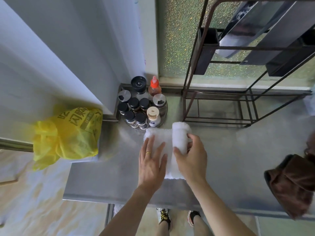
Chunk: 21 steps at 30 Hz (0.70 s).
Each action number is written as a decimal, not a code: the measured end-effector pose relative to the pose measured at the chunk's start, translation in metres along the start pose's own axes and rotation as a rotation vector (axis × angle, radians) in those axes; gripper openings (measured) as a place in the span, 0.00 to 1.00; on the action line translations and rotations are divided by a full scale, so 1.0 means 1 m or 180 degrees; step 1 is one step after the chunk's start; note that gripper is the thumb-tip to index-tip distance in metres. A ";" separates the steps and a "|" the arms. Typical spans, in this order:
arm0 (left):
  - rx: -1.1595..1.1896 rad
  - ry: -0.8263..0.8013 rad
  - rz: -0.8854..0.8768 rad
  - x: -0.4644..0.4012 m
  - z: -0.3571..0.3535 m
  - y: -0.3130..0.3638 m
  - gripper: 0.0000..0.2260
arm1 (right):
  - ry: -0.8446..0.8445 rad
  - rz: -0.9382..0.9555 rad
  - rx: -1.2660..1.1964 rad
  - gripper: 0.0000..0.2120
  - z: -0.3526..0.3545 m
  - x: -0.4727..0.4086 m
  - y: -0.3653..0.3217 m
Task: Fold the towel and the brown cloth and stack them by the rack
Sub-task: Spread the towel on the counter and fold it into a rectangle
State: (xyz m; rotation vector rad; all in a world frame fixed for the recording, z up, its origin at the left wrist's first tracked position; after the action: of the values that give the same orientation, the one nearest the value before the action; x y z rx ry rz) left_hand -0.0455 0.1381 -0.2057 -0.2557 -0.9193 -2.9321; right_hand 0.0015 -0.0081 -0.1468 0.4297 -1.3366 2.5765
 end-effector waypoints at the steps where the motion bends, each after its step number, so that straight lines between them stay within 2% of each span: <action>1: 0.0403 0.0203 0.0236 0.005 0.008 -0.008 0.16 | 0.0001 0.0169 0.0062 0.25 -0.011 0.004 -0.008; 3: 0.1342 0.0286 0.0771 0.011 0.019 -0.024 0.14 | -0.0083 0.0395 0.0185 0.26 -0.034 0.011 -0.022; 5: 0.2237 0.0085 0.1234 0.013 0.020 -0.039 0.11 | -0.0252 0.0583 0.0263 0.27 -0.056 0.017 -0.029; 10: 0.2920 -0.0020 0.1428 0.013 0.019 -0.056 0.17 | -0.0986 0.0990 0.0418 0.20 -0.098 0.027 -0.020; 13: 0.2686 0.0026 0.1513 0.009 0.023 -0.055 0.16 | -0.1256 0.1140 0.0620 0.15 -0.101 0.026 -0.010; 16: 0.2091 0.0342 0.1327 0.002 0.031 -0.055 0.18 | -0.1548 0.1380 0.0707 0.16 -0.097 0.026 -0.010; 18: 0.1542 0.0546 0.0702 -0.003 0.039 -0.052 0.21 | -0.1629 0.1457 0.0641 0.15 -0.088 0.026 -0.008; 21: 0.0340 0.0489 -0.0357 -0.015 0.046 -0.045 0.24 | -0.0766 0.1882 0.0920 0.13 -0.066 0.021 -0.004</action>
State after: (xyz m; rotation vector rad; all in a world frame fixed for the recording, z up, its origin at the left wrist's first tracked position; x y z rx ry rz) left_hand -0.0293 0.2013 -0.1956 0.0274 -1.0953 -2.9381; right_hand -0.0272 0.0493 -0.1726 0.4564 -1.3196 3.3237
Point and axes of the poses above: each hand's wrist, its own x-axis away from the middle knuckle, its own z-axis out of the back of the hand, y = z × x, the point moved 4 cm from there along -x, towards the middle knuckle, and after that the axes turned 12 degrees about -y, right-handed, at the moved point
